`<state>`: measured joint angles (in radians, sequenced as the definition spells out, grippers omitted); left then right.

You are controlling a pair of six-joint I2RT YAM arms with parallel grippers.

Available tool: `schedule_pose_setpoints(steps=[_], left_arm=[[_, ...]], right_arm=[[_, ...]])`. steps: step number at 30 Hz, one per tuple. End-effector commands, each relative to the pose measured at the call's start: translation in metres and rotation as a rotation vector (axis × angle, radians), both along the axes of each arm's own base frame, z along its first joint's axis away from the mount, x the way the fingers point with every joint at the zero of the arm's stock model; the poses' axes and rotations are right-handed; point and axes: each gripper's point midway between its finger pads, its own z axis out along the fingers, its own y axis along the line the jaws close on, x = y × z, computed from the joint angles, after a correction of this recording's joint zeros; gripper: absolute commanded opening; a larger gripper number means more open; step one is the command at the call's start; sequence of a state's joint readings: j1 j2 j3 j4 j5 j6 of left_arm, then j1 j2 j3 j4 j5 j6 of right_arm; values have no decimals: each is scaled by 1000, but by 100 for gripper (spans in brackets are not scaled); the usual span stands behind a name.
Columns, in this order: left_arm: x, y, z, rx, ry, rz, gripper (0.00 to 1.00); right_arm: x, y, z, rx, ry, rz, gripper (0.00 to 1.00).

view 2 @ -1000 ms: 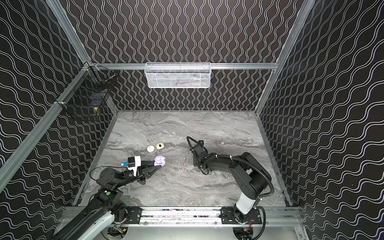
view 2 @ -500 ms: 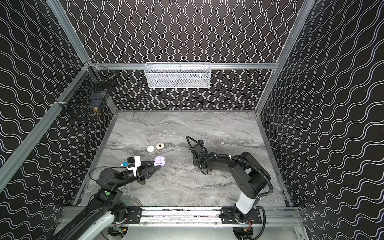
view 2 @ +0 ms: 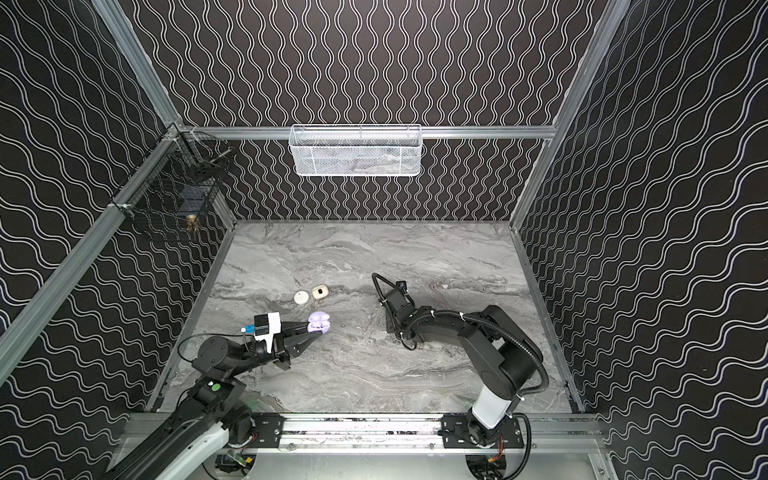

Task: Insert the wireless bluetooth earbuds into the charging case
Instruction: 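Close the right gripper on the lavender earbud stem, then lift the earbud with the right gripper toward the lavender case in the left gripper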

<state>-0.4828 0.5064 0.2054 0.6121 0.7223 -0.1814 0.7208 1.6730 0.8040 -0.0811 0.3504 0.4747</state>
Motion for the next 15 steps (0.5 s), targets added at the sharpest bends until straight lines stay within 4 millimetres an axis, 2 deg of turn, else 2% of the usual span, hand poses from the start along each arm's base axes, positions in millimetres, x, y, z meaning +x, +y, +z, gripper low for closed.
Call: schedule_pose_setpoints(steps=[1,4,6,11,15], left_arm=[[-4,0,10,-16,-40,-12,0],[-4,0,11,-19,-42,-17,0],[-4,-1,11,-21,-42,-19,0],[-6,0,16,-36,-64,-23,0],[-3,1,18,-44,-76,-9,0]], right_arm=[[-1,-5,8,12,-23,-30,14],[1,-6,27,45,-69,-45,11],[2,-4,48,85,-114,-51,11],[-4,10,133,173,-316,-40,11],[-27,34,201,255,-472,16,9]])
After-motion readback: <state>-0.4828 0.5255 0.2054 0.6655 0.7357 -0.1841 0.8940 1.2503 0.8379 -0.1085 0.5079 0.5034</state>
